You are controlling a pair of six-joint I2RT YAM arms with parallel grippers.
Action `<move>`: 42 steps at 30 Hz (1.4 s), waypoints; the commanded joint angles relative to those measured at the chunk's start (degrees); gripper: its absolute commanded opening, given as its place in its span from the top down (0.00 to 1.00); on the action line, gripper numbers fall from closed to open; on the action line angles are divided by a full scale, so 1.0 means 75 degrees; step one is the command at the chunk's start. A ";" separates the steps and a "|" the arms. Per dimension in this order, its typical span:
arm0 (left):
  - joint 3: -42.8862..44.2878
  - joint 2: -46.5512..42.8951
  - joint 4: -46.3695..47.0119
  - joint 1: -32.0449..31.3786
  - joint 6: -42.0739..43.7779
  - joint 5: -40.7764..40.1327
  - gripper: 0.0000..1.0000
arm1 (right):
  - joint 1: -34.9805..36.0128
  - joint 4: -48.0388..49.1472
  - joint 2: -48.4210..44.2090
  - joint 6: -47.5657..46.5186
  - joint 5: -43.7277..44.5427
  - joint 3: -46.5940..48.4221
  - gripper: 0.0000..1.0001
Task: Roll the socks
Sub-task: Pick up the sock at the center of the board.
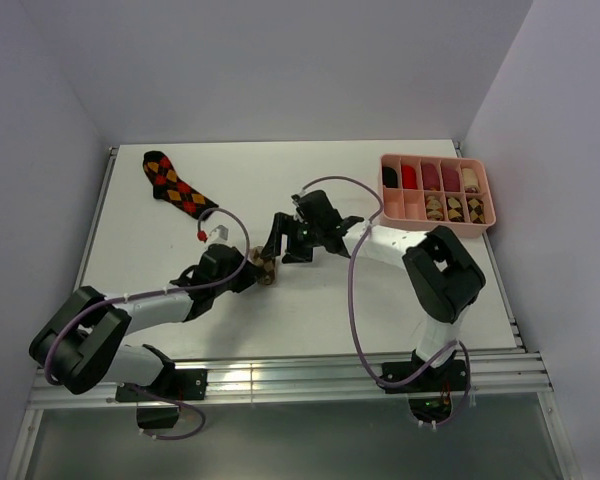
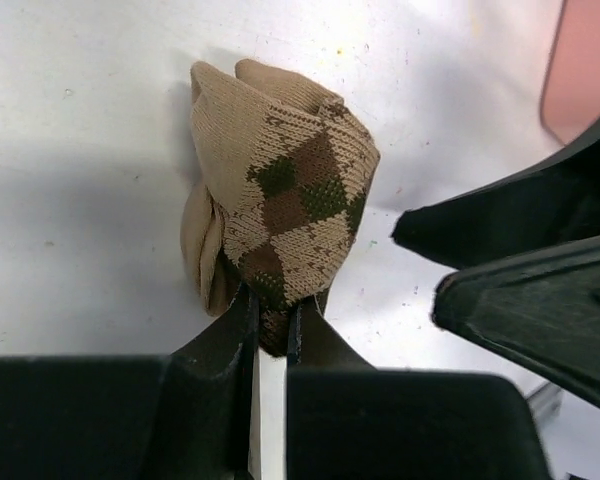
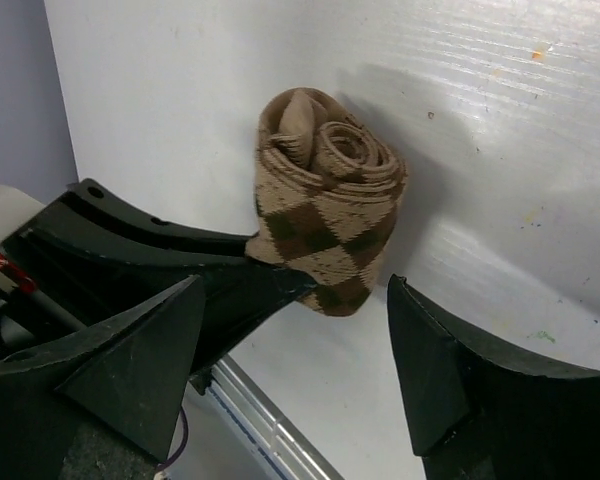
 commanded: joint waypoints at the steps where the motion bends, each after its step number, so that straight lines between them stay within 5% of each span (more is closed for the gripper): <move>1: -0.0556 -0.0075 -0.0082 0.0358 -0.0389 0.0812 0.99 | 0.0008 0.0473 0.0309 -0.0038 -0.0217 -0.0150 0.20; 19: -0.1530 0.0475 0.0892 0.1366 -0.1057 0.2101 0.99 | 0.0406 0.1586 0.1728 -0.0260 -0.0651 -0.0033 0.24; 31: -0.1788 0.1353 0.1466 0.1753 -0.1163 0.2688 0.99 | 0.0723 0.0756 0.2537 -0.0963 -0.0909 0.0646 0.35; 34: -0.1823 0.1646 0.1712 0.1824 -0.1186 0.2875 0.98 | 0.0746 0.0591 0.2643 -0.1092 -0.1026 0.0752 0.45; 36: -0.1835 0.1764 0.1888 0.1882 -0.1198 0.3004 0.94 | 0.0758 0.0509 0.2631 -0.1233 -0.1096 0.0822 0.61; 40: -0.1683 0.1835 0.1748 0.1929 -0.1081 0.3063 0.56 | 0.0758 0.0146 0.2292 -0.1584 -0.0840 0.0928 1.00; 42: -0.1520 0.1695 0.1341 0.1929 -0.0964 0.3005 0.46 | 0.0746 -0.0076 0.2000 -0.1736 -0.0629 0.1009 1.00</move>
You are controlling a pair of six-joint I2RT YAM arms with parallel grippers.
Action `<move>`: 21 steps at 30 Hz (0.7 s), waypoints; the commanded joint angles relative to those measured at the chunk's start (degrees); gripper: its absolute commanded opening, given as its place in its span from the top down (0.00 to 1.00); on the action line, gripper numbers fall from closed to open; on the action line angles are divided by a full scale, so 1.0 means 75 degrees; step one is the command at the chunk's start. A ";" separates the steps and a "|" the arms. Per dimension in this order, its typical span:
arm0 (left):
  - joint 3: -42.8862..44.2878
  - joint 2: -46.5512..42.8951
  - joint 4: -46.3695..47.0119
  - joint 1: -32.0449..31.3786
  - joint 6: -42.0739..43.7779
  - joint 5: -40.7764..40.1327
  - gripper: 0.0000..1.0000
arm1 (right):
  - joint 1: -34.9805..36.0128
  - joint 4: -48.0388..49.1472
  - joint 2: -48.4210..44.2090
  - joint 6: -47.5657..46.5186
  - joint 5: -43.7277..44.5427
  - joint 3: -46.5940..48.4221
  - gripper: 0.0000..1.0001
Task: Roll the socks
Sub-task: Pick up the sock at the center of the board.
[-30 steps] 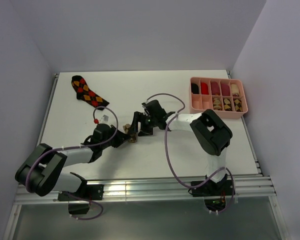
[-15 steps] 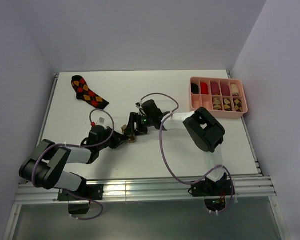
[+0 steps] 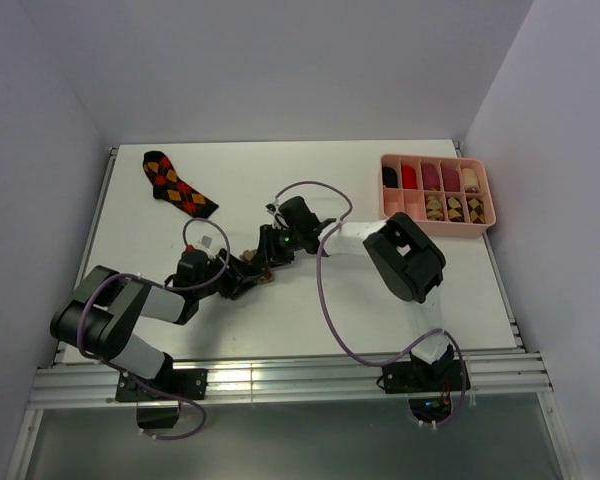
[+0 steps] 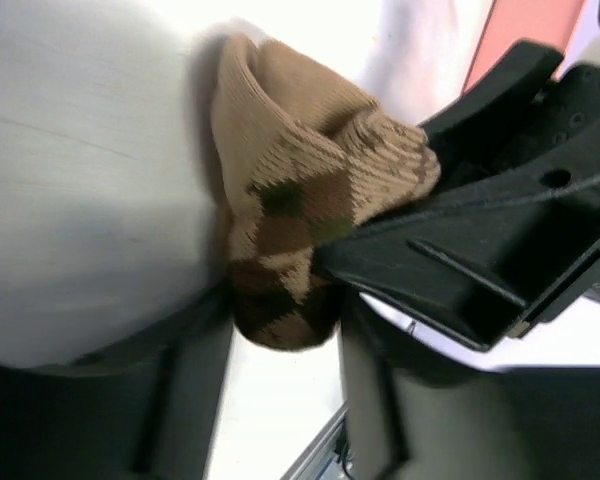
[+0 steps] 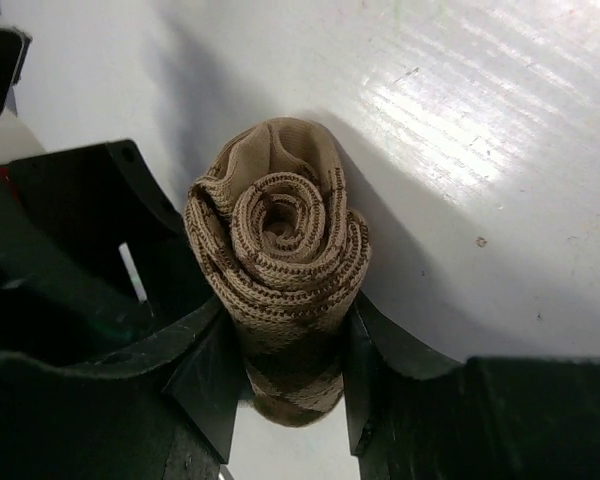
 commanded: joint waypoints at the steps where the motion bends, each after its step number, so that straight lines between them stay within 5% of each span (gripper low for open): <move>1: 0.0002 0.0049 -0.2184 -0.0087 0.0624 -0.0399 0.41 | 0.0365 -0.1053 -0.0231 -0.0664 0.0517 0.0103 1.00; 12: 0.2109 -0.2319 -0.5968 -0.0041 0.1925 -0.2075 0.16 | -0.0466 -0.2598 -0.1930 -0.1661 0.1772 0.0525 1.00; 21: 0.4267 -0.3280 -0.8209 0.1002 0.3741 -0.3516 0.06 | -0.2130 -0.4509 -0.3267 -0.2575 0.3142 0.1555 1.00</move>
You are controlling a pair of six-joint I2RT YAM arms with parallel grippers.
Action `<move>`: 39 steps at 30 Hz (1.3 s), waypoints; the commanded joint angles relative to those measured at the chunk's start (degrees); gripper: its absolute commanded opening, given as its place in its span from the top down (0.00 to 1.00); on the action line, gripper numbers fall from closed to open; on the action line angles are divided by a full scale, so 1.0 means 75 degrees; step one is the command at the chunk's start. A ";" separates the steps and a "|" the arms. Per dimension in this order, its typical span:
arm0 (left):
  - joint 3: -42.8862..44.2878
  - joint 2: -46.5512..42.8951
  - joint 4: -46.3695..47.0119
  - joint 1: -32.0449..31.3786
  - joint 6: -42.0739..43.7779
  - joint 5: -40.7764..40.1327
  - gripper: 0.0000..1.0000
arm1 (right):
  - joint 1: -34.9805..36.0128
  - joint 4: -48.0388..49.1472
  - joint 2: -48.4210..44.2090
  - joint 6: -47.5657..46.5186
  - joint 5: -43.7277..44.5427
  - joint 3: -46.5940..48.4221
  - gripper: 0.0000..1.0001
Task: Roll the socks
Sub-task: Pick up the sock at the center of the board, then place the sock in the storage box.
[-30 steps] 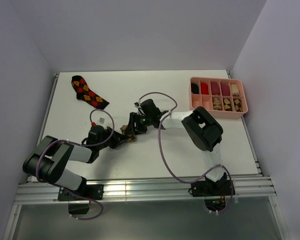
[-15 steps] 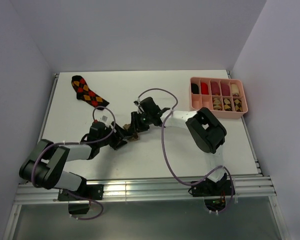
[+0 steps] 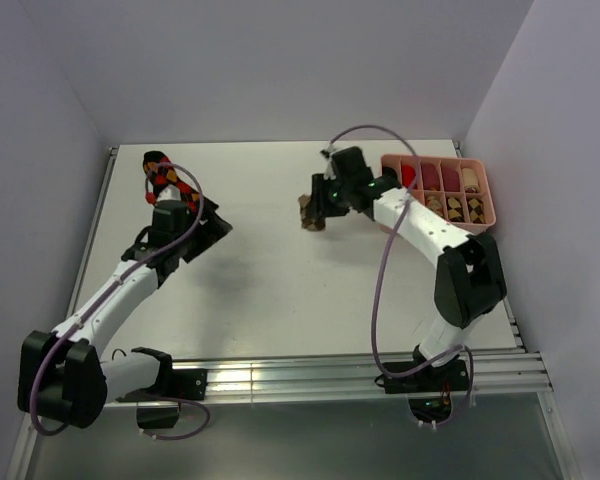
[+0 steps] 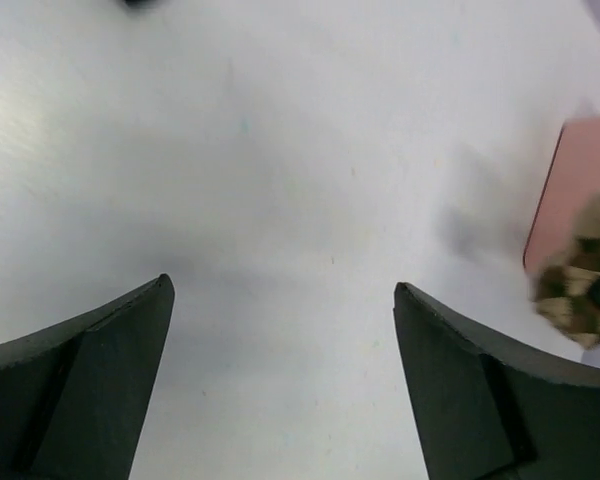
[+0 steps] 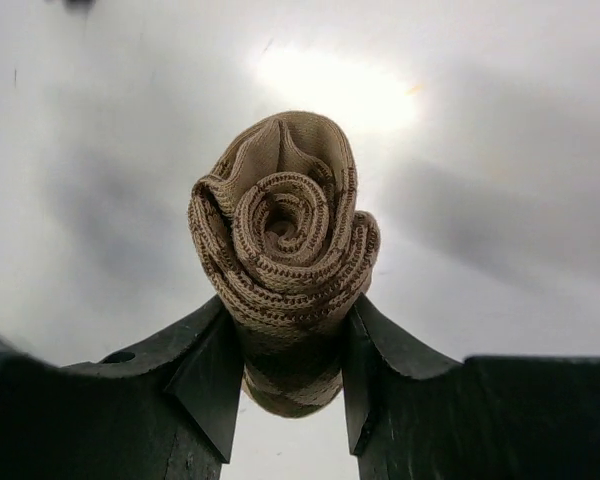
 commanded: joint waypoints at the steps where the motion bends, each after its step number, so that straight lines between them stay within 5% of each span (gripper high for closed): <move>1: 0.0898 -0.0521 -0.1064 0.0413 0.1357 -0.0990 0.04 | -0.0920 -0.1042 -0.0577 -0.0509 0.1105 0.0903 1.00; 8: 0.1183 -0.1295 -0.1416 0.0660 0.2402 -0.2666 0.00 | -0.2573 -0.2460 -0.0039 -0.0579 0.1845 0.2590 1.00; 13: 0.0212 -0.2010 -0.1066 0.0660 0.2743 -0.3416 0.01 | -0.3314 -0.2579 0.0196 -0.0942 0.2502 0.2756 1.00; 22: 0.0174 -0.2104 -0.0924 0.0508 0.3001 -0.4600 0.00 | -0.4064 -0.2568 0.0630 -0.1646 0.3709 0.2546 1.00; 29: 0.0163 -0.2081 -0.0936 0.0414 0.2954 -0.4893 0.01 | -0.4170 -0.1877 0.0981 -0.2290 0.3300 0.2019 1.00; 39: 0.0127 -0.2151 -0.0924 0.0379 0.2942 -0.4835 0.01 | -0.4545 -0.1079 0.0888 -0.2478 0.0817 0.1608 1.00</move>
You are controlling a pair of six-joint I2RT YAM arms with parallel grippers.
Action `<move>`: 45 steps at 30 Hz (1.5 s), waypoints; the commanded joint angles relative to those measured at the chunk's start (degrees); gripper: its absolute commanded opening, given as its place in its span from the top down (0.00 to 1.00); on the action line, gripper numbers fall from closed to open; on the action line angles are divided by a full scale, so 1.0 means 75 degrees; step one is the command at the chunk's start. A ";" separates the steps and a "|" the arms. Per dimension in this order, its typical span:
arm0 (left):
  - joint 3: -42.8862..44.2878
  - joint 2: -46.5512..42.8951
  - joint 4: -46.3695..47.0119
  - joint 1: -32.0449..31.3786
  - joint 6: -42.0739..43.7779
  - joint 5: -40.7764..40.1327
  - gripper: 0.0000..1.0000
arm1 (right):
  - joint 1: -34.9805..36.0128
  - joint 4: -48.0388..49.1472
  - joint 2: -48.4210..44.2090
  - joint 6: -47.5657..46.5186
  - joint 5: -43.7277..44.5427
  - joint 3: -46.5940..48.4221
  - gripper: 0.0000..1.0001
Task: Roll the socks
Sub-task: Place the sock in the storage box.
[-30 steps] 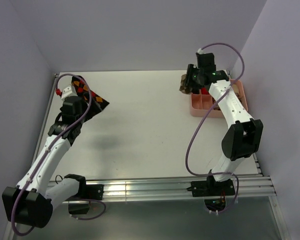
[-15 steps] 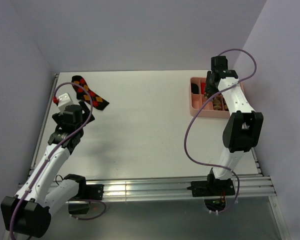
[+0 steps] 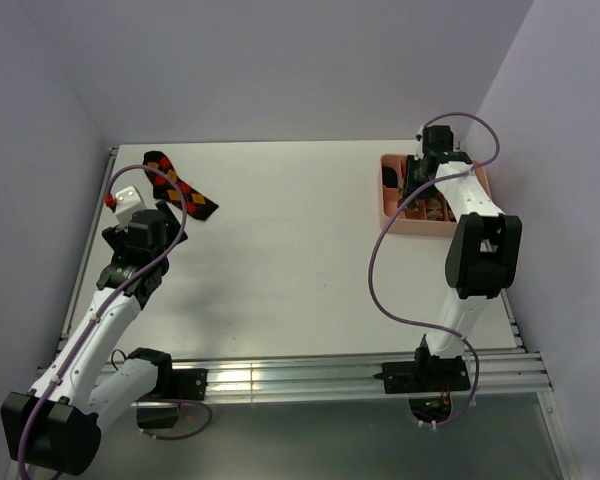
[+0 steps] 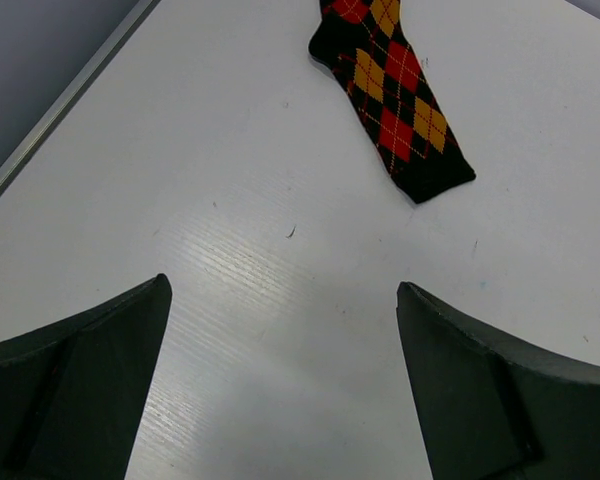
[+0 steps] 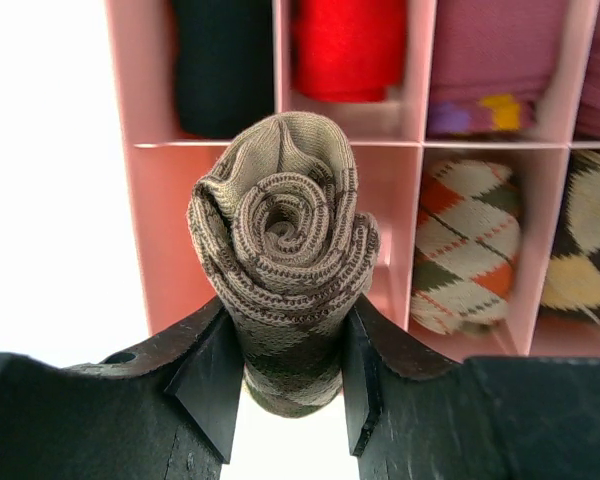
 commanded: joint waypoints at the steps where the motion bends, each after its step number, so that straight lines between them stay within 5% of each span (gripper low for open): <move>1: 0.0055 -0.0132 0.0209 -0.0040 0.0136 -0.0152 0.01 | -0.0349 0.0542 -0.0193 -0.0153 -0.1186 0.0101 1.00; 11: 0.0043 -0.0120 0.0256 -0.0076 0.0171 -0.0081 0.01 | -0.1169 0.0225 0.0193 -0.0457 -0.2571 0.0207 1.00; 45: 0.0020 -0.0026 0.0245 -0.0111 0.0113 -0.0070 0.01 | -0.0525 -0.1275 0.2150 -0.0258 -0.0297 0.1542 1.00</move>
